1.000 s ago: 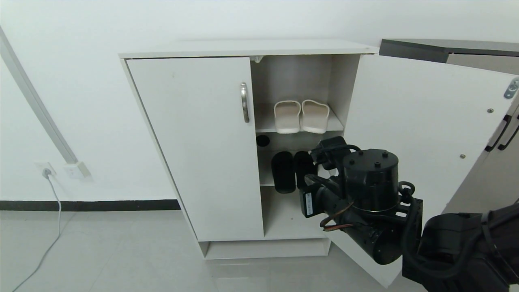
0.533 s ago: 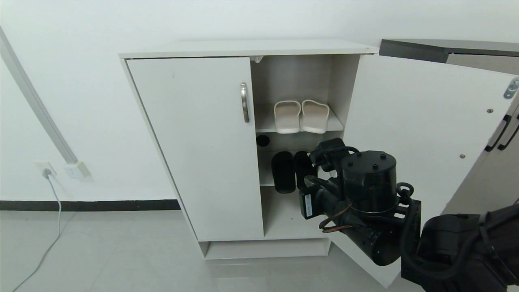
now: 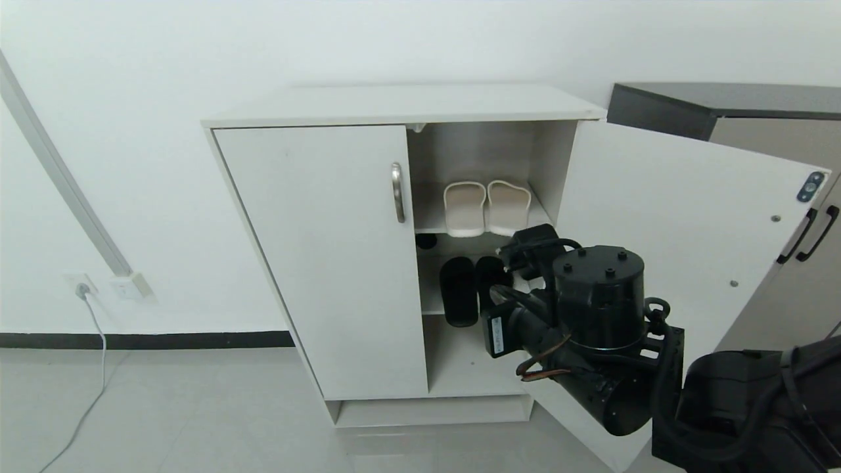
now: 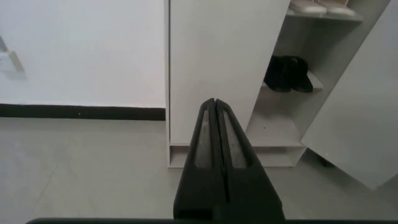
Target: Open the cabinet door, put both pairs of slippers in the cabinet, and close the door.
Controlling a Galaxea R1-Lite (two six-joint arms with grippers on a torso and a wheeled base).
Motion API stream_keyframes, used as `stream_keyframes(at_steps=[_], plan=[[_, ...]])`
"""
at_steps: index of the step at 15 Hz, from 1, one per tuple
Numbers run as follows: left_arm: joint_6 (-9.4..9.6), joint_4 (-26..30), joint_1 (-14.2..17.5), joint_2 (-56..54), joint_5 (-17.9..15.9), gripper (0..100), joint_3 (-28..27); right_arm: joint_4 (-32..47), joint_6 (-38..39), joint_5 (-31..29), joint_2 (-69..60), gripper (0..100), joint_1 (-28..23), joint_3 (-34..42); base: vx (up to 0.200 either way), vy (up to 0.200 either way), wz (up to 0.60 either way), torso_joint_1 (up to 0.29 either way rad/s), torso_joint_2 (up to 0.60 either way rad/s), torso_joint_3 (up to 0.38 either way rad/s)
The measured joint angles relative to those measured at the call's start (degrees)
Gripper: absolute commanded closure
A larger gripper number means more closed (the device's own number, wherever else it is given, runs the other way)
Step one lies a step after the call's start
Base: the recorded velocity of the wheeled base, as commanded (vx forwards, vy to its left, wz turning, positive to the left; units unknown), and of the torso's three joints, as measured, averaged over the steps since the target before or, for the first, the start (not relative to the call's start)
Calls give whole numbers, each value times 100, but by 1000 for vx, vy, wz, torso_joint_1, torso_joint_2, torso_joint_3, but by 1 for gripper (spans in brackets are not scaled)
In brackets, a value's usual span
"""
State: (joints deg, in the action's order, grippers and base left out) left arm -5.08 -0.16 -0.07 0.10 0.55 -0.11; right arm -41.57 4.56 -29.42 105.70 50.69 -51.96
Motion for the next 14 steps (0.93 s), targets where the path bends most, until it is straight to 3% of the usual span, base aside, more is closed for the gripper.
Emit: stream_keyframes(at_steps=[14], plan=[[0,5,-4,0,-6,100,0,20,0,5,72,100,-30,-9,0,0,0,151,-477,-326]])
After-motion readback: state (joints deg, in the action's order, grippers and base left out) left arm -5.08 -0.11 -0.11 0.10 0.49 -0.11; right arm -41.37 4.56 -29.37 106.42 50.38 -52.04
